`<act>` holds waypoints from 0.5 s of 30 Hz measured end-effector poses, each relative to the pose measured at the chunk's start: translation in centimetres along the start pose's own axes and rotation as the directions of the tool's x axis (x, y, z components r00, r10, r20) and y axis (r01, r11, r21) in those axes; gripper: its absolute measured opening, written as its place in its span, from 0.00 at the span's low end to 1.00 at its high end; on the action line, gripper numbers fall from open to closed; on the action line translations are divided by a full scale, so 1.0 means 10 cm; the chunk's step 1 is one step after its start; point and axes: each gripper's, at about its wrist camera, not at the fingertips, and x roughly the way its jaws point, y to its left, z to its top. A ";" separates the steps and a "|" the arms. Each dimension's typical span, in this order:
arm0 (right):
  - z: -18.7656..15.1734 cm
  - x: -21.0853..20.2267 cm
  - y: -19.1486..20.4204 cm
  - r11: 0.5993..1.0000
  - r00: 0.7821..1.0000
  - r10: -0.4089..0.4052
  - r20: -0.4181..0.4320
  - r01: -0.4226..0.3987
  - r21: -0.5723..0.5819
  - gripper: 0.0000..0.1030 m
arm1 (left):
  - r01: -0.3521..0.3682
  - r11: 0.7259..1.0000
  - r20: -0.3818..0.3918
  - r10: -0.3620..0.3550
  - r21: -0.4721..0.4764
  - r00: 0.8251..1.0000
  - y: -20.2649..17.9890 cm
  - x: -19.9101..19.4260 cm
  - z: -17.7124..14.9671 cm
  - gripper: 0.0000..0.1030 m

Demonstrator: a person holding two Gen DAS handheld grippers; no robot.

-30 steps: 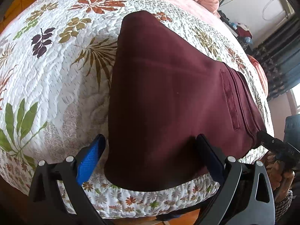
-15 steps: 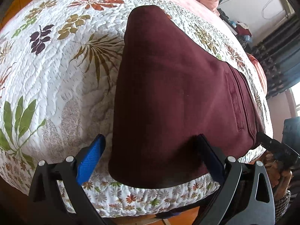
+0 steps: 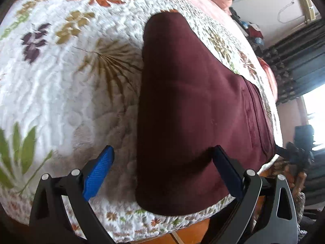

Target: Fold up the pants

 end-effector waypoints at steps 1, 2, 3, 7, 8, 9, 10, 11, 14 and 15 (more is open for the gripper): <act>0.02 0.04 -0.05 1.000 1.000 0.014 -0.013 -0.014 0.016 0.85 | 0.018 1.000 -0.009 -0.018 -0.007 1.000 0.02 0.05 0.02 0.94; 0.00 0.07 -0.09 0.999 1.000 0.020 -0.020 -0.019 0.025 0.86 | 0.046 0.999 -0.016 -0.046 -0.013 0.999 0.03 0.08 0.04 0.94; 0.02 0.11 -0.14 0.999 0.999 0.029 -0.028 -0.028 0.035 0.86 | 0.070 0.997 -0.020 -0.071 -0.020 0.997 0.04 0.12 0.05 0.94; 0.08 0.25 -0.26 0.996 0.997 0.065 -0.050 -0.061 0.064 0.89 | 0.121 0.992 -0.030 -0.122 -0.020 0.992 0.02 0.24 0.11 0.95; 0.10 0.30 -0.28 0.996 0.996 0.072 -0.061 -0.068 0.065 0.89 | 0.131 0.991 -0.034 -0.131 -0.012 0.991 -0.01 0.27 0.14 0.95; 0.12 0.34 -0.29 0.995 0.994 0.083 -0.070 -0.078 0.068 0.89 | 0.148 0.989 -0.042 -0.148 -0.002 0.988 -0.04 0.30 0.16 0.95; 0.14 0.39 -0.30 0.994 0.992 0.096 -0.081 -0.090 0.069 0.89 | 0.178 0.984 -0.056 -0.178 0.005 0.983 -0.07 0.32 0.16 0.95; 0.16 0.44 -0.29 0.993 0.990 0.109 -0.090 -0.104 0.064 0.90 | 0.216 0.976 -0.077 -0.215 0.008 0.974 -0.10 0.36 0.18 0.96; 0.20 0.63 -0.29 0.992 0.983 0.120 -0.138 -0.113 0.055 0.97 | 0.230 0.973 -0.126 -0.226 0.017 0.966 -0.16 0.49 0.21 0.97; 0.21 0.69 -0.30 0.994 0.983 0.099 -0.152 -0.092 0.053 0.96 | 0.234 0.972 -0.139 -0.229 0.018 0.963 -0.17 0.53 0.22 0.97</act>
